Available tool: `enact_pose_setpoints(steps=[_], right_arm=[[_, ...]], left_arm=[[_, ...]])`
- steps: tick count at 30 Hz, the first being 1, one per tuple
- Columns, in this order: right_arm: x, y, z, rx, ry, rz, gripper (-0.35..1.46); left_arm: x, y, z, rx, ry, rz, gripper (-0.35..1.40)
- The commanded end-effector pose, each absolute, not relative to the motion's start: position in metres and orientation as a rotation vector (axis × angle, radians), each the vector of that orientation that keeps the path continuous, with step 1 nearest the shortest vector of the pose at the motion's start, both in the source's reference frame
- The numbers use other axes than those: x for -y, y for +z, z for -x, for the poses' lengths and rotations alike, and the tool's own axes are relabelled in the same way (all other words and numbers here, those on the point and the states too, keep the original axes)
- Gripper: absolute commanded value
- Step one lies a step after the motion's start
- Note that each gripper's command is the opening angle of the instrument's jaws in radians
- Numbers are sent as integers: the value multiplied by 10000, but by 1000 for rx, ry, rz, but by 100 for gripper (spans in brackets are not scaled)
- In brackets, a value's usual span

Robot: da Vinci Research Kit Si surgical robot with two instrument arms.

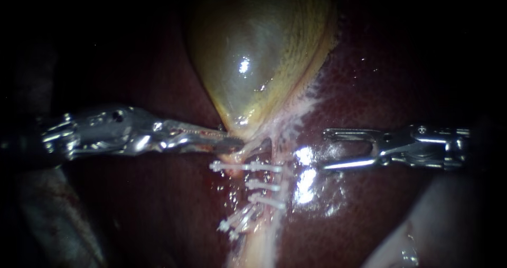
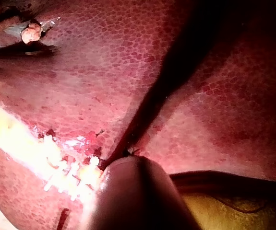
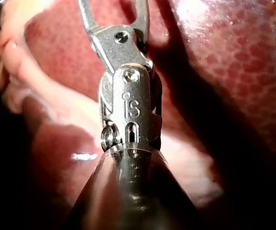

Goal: Going back third clip right tube

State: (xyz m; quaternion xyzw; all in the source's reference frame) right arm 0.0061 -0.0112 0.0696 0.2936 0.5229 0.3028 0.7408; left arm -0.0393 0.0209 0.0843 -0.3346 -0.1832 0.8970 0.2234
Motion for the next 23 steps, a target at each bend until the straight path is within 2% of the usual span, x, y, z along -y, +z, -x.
enact_pose_setpoints(steps=[1,23], right_arm=[[112,696,-62,-1147,665,-643,57],[115,697,-68,-1156,657,-652,56]], left_arm=[[-207,846,395,508,2477,927,-35],[-198,864,404,528,2472,927,-35]])
